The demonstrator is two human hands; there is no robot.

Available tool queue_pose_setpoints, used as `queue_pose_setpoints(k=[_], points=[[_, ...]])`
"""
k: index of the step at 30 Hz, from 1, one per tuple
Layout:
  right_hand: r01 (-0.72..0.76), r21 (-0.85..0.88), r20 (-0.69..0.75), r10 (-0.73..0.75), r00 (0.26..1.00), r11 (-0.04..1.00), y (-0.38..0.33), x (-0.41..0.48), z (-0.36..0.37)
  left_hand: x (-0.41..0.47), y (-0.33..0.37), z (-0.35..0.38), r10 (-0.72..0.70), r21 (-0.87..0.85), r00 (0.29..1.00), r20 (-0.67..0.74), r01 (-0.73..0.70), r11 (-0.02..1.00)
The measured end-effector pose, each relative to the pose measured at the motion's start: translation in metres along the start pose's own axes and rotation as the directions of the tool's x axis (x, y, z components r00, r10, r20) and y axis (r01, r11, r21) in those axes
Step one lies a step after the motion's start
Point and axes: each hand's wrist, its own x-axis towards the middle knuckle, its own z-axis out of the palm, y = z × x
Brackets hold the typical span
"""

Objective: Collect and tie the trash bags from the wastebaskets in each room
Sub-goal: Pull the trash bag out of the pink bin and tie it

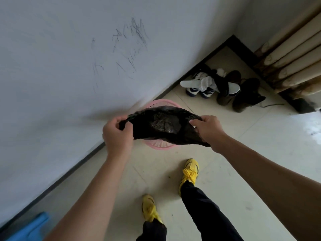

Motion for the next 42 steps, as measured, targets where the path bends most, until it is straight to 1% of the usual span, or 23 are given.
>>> queue_pose_setpoints(k=[1, 3, 7, 10, 13, 17, 21, 24, 28, 31, 33, 35, 37, 38, 39, 40, 41, 42], points=[[0.008, -0.006, -0.03, -0.008, 1.0, 1.0, 0.005, -0.009, 0.0, -0.009, 0.001, -0.007, 0.061, 0.029, 0.997, -0.04, -0.06, 0.998], [0.021, -0.011, -0.077, -0.022, 0.997, 1.0, 0.016, -0.029, 0.0, -0.028, 0.004, -0.021, 0.168, 0.041, 0.984, -0.067, -0.166, 0.985], [0.073, 0.042, -0.201, -0.063, 0.978, 0.996, 0.044, -0.08, 0.004, -0.058, -0.002, -0.05, 0.31, 0.003, 0.951, 0.001, -0.31, 0.951], [0.125, 0.145, -0.324, -0.072, 0.943, 0.982, 0.073, -0.126, 0.014, -0.082, -0.017, -0.075, 0.416, -0.009, 0.906, 0.077, -0.416, 0.909], [0.139, 0.187, -0.389, -0.057, 0.92, 0.973, 0.099, -0.172, 0.021, -0.113, -0.037, -0.097, 0.457, -0.011, 0.879, 0.138, -0.46, 0.888], [0.181, 0.24, -0.494, -0.041, 0.869, 0.954, 0.127, -0.214, 0.012, -0.146, -0.056, -0.11, 0.466, -0.029, 0.862, 0.2, -0.47, 0.882], [0.209, 0.281, -0.57, -0.013, 0.821, 0.937, 0.16, -0.229, -0.005, -0.166, -0.074, -0.098, 0.456, -0.055, 0.846, 0.276, -0.46, 0.886], [0.173, 0.295, -0.555, 0.021, 0.831, 0.94, 0.199, -0.225, -0.008, -0.177, -0.102, -0.075, 0.389, -0.027, 0.851, 0.354, -0.406, 0.913], [0.075, 0.263, -0.526, 0.078, 0.847, 0.962, 0.275, -0.198, -0.011, -0.19, -0.156, -0.026, 0.269, 0.019, 0.863, 0.427, -0.306, 0.952], [0.056, 0.26, -0.521, 0.091, 0.849, 0.964, 0.34, -0.162, -0.014, -0.193, -0.2, 0.024, 0.276, -0.015, 0.862, 0.425, -0.298, 0.955], [0.069, 0.274, -0.531, 0.09, 0.843, 0.959, 0.384, -0.137, -0.012, -0.192, -0.229, 0.054, 0.288, -0.055, 0.849, 0.443, -0.295, 0.954], [0.119, 0.287, -0.547, 0.06, 0.835, 0.951, 0.427, -0.109, -0.009, -0.186, -0.261, 0.085, 0.294, -0.124, 0.823, 0.487, -0.268, 0.955], [0.195, 0.316, -0.578, 0.025, 0.815, 0.929, 0.462, -0.085, -0.007, -0.167, -0.291, 0.104, 0.235, -0.196, 0.821, 0.521, -0.153, 0.969], [0.221, 0.316, -0.616, 0.022, 0.787, 0.923, 0.481, -0.074, -0.007, -0.154, -0.308, 0.109, 0.213, -0.218, 0.837, 0.504, -0.116, 0.969], [0.226, 0.304, -0.66, 0.033, 0.751, 0.926, 0.499, -0.067, -0.007, -0.14, -0.324, 0.11, 0.203, -0.204, 0.862, 0.465, -0.118, 0.972], [0.2, 0.296, -0.698, 0.069, 0.713, 0.934, 0.522, -0.06, -0.007, -0.125, -0.343, 0.11, 0.202, -0.121, 0.877, 0.435, -0.165, 0.979], [0.126, 0.27, -0.719, 0.113, 0.686, 0.955, 0.548, -0.055, -0.005, -0.112, -0.365, 0.109, 0.202, 0.036, 0.874, 0.442, -0.242, 0.97], [0.007, 0.203, -0.714, 0.143, 0.686, 0.979, 0.573, -0.051, -0.001, -0.102, -0.386, 0.106, 0.179, 0.23, 0.848, 0.499, -0.329, 0.916]])
